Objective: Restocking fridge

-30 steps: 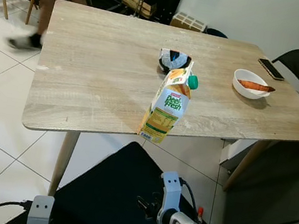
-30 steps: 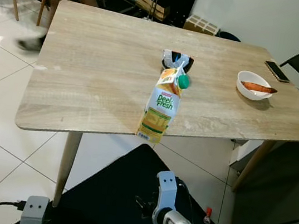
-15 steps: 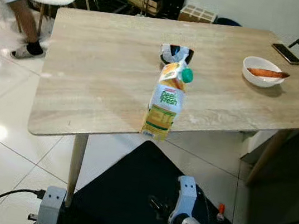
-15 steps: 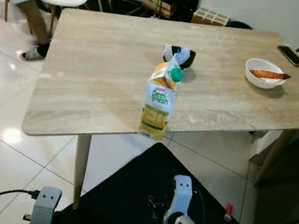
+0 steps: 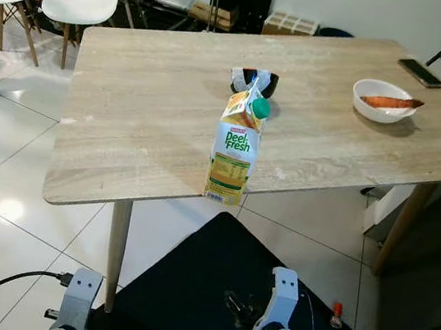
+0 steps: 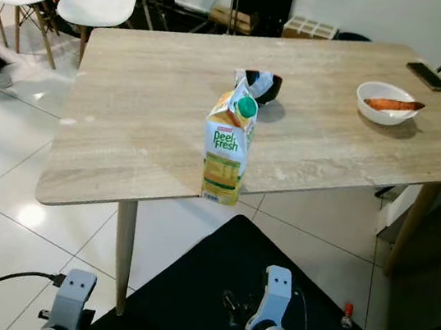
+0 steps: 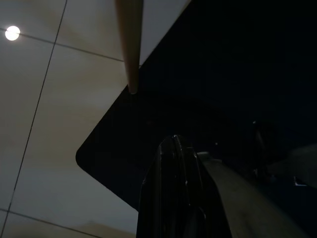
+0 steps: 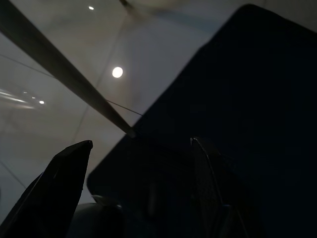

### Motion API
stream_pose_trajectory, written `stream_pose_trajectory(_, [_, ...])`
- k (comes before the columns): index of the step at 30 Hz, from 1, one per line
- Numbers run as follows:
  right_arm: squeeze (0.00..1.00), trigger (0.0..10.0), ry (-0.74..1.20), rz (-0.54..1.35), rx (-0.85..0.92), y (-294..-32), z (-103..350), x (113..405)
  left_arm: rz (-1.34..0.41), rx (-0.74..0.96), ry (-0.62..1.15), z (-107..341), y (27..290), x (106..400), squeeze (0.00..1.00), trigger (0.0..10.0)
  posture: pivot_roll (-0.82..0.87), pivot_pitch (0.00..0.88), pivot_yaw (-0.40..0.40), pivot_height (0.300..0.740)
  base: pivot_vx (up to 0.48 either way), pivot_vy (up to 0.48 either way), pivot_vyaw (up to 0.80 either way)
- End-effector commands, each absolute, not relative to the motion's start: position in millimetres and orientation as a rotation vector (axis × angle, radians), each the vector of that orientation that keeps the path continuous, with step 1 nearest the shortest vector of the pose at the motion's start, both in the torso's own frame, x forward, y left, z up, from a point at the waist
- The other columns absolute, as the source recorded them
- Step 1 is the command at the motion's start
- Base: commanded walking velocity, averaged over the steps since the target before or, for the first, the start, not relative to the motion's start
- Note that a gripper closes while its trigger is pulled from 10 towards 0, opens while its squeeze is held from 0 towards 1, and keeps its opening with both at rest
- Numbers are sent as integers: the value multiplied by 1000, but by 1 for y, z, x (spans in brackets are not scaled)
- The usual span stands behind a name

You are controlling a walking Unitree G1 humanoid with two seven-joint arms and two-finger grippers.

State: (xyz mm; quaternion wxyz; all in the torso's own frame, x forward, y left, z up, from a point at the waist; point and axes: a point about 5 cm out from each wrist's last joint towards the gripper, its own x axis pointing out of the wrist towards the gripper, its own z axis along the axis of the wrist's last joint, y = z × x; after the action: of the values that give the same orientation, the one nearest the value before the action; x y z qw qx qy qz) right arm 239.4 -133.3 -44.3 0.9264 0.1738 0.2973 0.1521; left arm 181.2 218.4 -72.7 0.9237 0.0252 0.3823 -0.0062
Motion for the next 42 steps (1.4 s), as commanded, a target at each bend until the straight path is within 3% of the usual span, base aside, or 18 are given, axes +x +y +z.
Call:
stream_pose_trajectory(1, [0,10000,593,331,360,-131,-41,243,32,49,827,-77,230,169,0,10000,72,84,-56,740,0,0,0])
stream_pose_trajectory(8, [0,10000,592,459,329,-105,-30,257,117,14,823,-80,243,151,0,10000,160,90,-152,740,0,0,0])
stream_pose_trajectory(18, [0,10000,586,482,320,-91,-22,267,117,-4,788,-80,238,148,0,10000,168,98,-157,740,0,0,0])
stream_pose_trajectory(20, [0,10000,605,381,344,-103,-27,264,59,7,759,-77,228,161,0,10000,112,95,-107,740,0,0,0])
stream_pose_trajectory(22, [0,10000,607,347,358,-108,-29,263,41,9,748,-75,225,166,0,10000,112,95,-107,740,0,0,0])
stream_pose_trajectory(23, [0,10000,615,282,377,-119,-34,257,-2,11,714,-70,218,178,0,10000,64,87,-61,740,0,0,0])
stream_pose_trajectory(30, [0,10000,669,105,386,-151,-52,235,-106,-27,556,-53,198,206,0,10000,10,79,-23,740,0,0,0])
stream_pose_trajectory(42, [0,10000,678,144,257,-154,-58,223,22,-110,528,-59,190,192,0,10000,-5,68,-53,740,0,0,0])
